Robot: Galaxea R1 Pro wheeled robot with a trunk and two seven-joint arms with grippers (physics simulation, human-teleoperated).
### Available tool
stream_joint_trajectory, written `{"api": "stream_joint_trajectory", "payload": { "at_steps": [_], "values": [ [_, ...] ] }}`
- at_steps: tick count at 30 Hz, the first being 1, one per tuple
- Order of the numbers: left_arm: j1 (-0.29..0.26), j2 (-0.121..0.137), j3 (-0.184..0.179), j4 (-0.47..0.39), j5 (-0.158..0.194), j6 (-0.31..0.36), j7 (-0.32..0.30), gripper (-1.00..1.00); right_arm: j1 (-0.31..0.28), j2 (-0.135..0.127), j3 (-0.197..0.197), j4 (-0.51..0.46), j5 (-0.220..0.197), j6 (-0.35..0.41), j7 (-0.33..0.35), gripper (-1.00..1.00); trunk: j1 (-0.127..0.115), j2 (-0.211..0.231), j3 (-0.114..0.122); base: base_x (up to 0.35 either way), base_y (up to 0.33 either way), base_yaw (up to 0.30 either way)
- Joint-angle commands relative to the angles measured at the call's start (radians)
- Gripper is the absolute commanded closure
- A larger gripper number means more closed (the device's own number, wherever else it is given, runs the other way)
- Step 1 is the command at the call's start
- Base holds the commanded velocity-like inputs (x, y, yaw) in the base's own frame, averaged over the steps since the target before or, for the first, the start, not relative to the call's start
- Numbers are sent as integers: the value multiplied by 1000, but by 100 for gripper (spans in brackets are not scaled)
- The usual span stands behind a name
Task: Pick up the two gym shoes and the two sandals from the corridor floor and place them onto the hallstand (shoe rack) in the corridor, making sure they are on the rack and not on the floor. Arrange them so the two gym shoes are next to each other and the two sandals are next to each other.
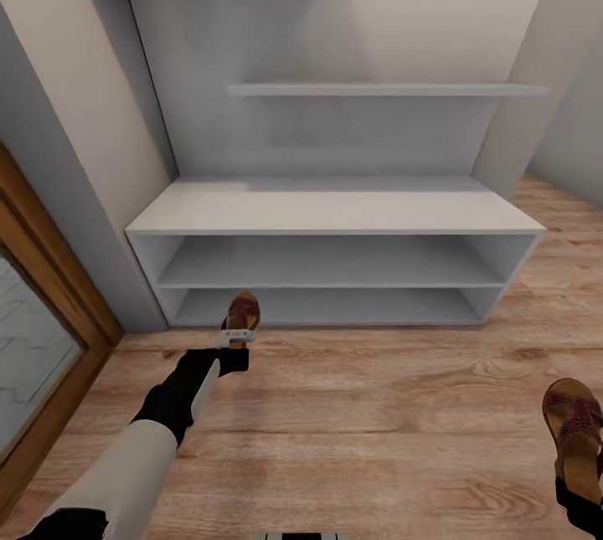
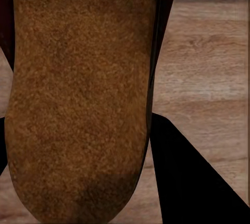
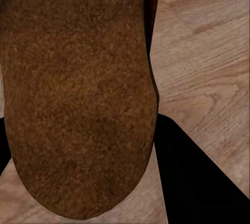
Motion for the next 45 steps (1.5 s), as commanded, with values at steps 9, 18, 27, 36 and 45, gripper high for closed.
{"api": "stream_joint_trajectory", "payload": {
  "at_steps": [9, 18, 27, 36, 45],
  "values": [
    [0, 0, 0, -2, 0, -2, -3, 100, -1, 0, 2, 3, -11, -2, 2, 100, 0, 0, -1, 280, -169, 0],
    [0, -1, -1, -3, 0, -3, -3, 100, -1, 0, 2, 5, -11, -1, 2, 100, 0, 0, -1, 283, -189, 0],
    [0, -1, 3, -3, 0, -2, -2, 100, -1, 0, 2, 5, -11, -1, 2, 100, 0, 0, -1, 293, -177, 0],
    [0, 0, 9, -3, 0, -1, -2, 100, -1, -3, -1, 3, -12, -3, 2, 100, 0, 0, -1, 335, -19, 0],
    [0, 0, 6, -2, 0, -1, -2, 100, 1, -89, -260, 7, -14, 0, -5, 100, 0, 0, -1, 118, 0, 0]
  ]
}}
